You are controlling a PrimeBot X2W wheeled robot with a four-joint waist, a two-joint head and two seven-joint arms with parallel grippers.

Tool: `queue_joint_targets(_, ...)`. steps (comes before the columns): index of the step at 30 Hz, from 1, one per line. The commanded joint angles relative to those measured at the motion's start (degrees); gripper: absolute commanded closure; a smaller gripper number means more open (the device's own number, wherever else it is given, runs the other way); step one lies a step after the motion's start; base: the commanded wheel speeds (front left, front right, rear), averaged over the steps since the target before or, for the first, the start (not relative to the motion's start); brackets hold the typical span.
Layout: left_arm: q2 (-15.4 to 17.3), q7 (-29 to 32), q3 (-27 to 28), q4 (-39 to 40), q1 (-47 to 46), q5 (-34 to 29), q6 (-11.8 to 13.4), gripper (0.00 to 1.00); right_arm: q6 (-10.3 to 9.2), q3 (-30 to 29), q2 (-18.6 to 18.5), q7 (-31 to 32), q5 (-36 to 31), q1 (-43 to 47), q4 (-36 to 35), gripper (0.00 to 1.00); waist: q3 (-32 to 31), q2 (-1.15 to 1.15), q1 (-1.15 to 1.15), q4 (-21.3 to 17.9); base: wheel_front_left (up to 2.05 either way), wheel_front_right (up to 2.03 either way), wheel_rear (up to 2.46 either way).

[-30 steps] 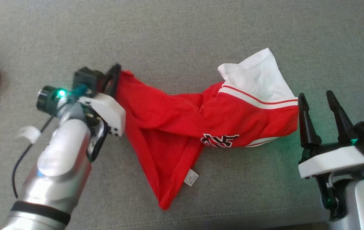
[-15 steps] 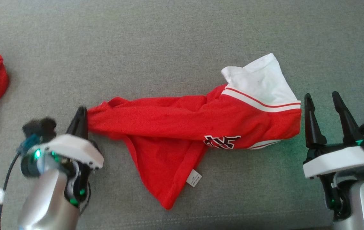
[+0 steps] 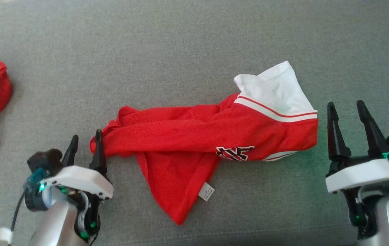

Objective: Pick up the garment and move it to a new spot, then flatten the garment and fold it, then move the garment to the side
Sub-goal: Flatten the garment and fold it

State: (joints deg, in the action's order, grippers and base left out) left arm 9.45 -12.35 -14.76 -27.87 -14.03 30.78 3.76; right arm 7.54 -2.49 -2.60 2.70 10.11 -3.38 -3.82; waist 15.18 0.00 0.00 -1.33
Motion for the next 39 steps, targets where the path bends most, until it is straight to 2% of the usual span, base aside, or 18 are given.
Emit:
queue_joint_targets(1,1.5,-1.4,1.6,3.2,0.4,-1.7,1.2,0.0,-0.05,1.0,-0.3,-0.5,-0.5,0.0,-2.4,0.0,-0.9,0.0,0.0,0.1,0.0,0.0,0.0)
queue_joint_targets(8,2.1,-2.6,1.3,14.2,3.6,-8.8,4.8,0.0,-0.05,0.5,-0.3,-0.2,-2.2,1.1,-4.0,0.0,-3.5,0.0,0.0,0.9,0.0,0.0,0.0)
queue_joint_targets(18,4.2,-1.1,-0.1,24.6,9.2,-12.9,7.1,0.0,-0.05,1.2,-0.3,1.3,-3.1,4.0,-5.8,0.0,-7.2,0.0,0.0,0.7,0.0,0.0,0.0)
queue_joint_targets(26,4.8,0.4,0.1,27.9,13.2,-12.7,8.8,0.0,-0.05,1.1,-0.3,1.9,-2.8,6.0,-6.7,0.0,-8.5,0.0,0.0,0.6,0.0,0.0,0.0)
queue_joint_targets(39,5.3,1.4,-0.3,29.0,13.6,-12.4,9.3,0.0,-0.05,1.0,-0.3,2.3,-2.6,6.1,-6.9,0.0,-8.5,0.0,0.0,0.9,0.0,0.0,0.0)
